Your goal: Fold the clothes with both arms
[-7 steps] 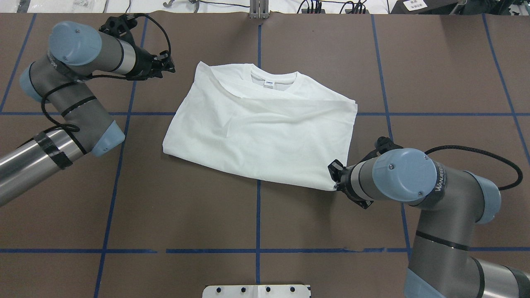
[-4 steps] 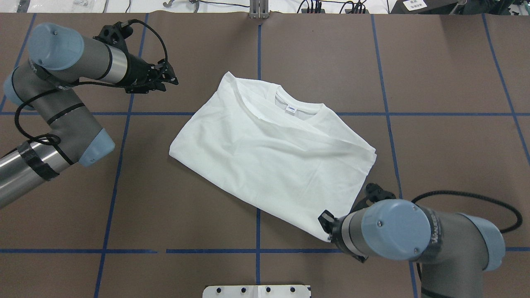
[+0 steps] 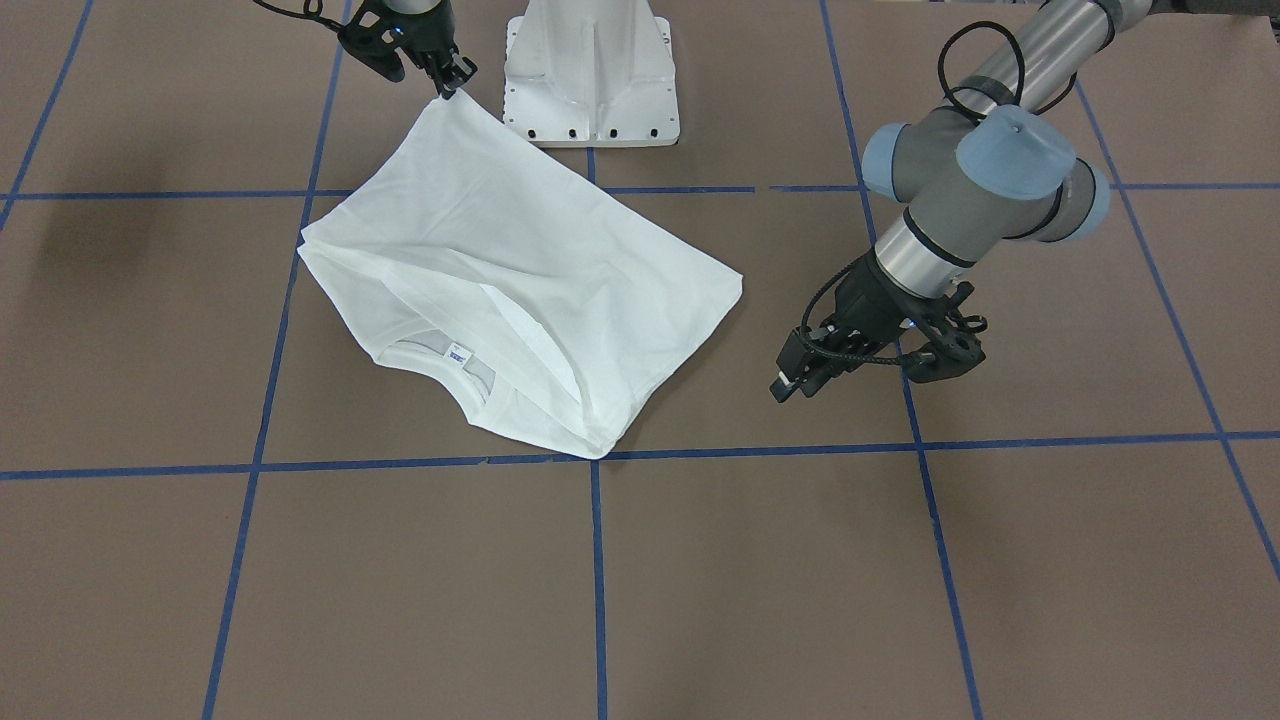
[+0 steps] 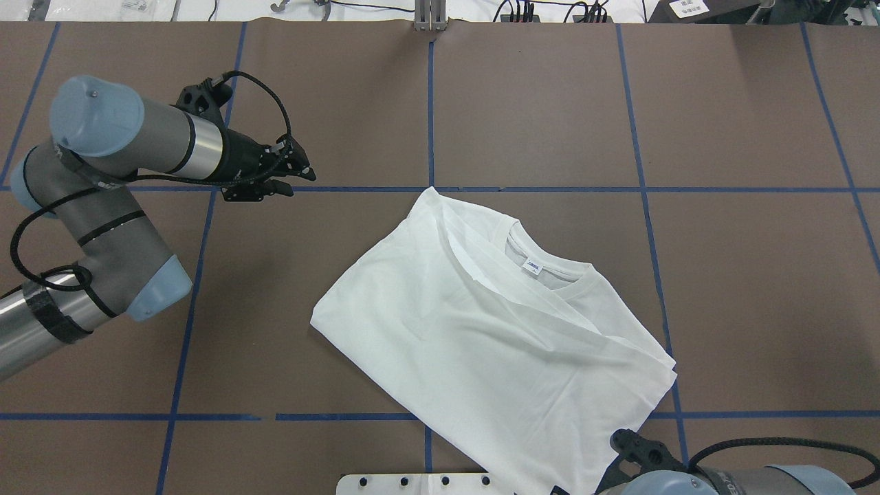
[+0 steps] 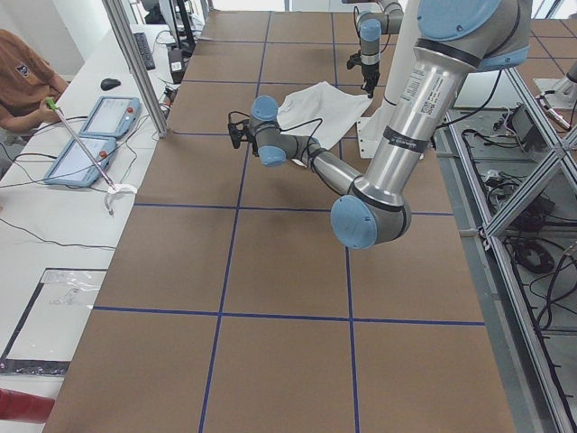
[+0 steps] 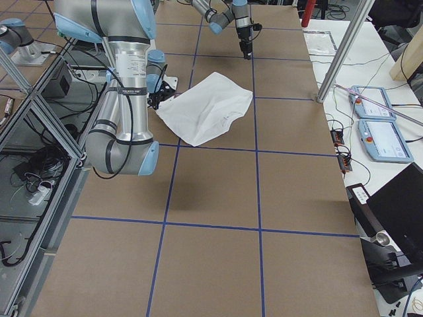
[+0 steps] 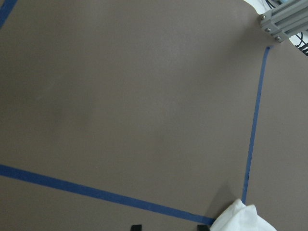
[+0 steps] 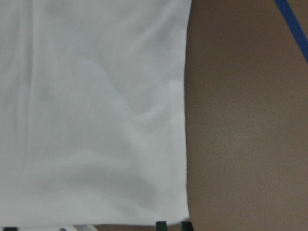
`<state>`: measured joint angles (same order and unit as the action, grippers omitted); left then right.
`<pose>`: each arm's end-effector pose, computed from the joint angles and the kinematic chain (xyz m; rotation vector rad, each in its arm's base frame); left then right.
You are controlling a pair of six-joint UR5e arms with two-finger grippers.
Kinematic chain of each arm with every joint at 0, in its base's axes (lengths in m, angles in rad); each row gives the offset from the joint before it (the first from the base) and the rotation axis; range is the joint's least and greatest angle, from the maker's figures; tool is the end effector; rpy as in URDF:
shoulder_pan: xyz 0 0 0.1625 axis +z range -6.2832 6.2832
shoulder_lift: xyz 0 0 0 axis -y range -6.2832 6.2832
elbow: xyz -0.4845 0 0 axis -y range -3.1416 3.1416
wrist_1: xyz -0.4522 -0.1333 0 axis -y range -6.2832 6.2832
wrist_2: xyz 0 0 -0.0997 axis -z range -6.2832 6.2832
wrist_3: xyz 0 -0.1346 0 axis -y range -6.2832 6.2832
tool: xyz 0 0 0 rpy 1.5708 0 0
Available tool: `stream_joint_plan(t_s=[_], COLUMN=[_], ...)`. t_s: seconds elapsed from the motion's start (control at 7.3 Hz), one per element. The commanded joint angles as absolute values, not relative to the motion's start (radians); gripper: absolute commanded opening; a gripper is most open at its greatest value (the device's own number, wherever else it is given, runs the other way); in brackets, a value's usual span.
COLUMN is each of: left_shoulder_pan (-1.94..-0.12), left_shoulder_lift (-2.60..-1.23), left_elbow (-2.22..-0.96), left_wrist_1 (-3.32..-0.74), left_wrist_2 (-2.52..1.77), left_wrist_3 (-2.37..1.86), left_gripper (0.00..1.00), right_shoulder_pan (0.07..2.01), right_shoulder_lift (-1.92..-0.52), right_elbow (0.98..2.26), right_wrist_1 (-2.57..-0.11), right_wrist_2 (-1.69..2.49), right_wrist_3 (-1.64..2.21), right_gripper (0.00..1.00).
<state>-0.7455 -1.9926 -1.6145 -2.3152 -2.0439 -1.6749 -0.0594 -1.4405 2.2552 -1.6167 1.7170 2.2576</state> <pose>0.5021 -0.5615 0.3506 -0.0187 1.2635 -0.4492 -0.5432 -0.0816 0.3403 -0.4143 -0.6725 0.5388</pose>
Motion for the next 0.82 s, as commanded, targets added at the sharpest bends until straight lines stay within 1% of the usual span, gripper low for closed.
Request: stream_joint_plan(t_s=[0.0, 0.14, 0.27, 0.41, 0.68], left_shoulder_pan=[-0.602, -0.559, -0.519, -0.474, -0.46], left_shoulder_lift=[-1.947, -1.945, -1.945, -1.925, -1.922], left_elbow=[-1.727, -1.779, -1.795, -1.796, -1.786], left_wrist_1=[-2.222, -2.115, -2.055, -2.022, -2.013], left_wrist_2=[-2.036, -2.033, -2.002, -1.944, -1.939], left_wrist_3=[-1.811, -1.821, -1.822, -1.824, -1.824], left_gripper=[0.66, 0.69, 0.72, 0.72, 0.72], right_shoulder_pan=[-0.005, 0.088, 0.156, 0.255, 0.316], right_shoulder_lift=[-1.436, -1.431, -1.37, -1.28, -1.25], right_elbow=[2.293, 2.295, 2.254, 2.193, 2.155], right_wrist_1=[-1.614, -1.612, -1.611, -1.614, -1.609], right_wrist_2=[1.709, 1.685, 1.627, 1.637, 1.634], right_wrist_3=[2.347, 2.352, 2.339, 2.332, 2.259], right_gripper=[1.0, 1.0, 1.0, 1.0, 1.0])
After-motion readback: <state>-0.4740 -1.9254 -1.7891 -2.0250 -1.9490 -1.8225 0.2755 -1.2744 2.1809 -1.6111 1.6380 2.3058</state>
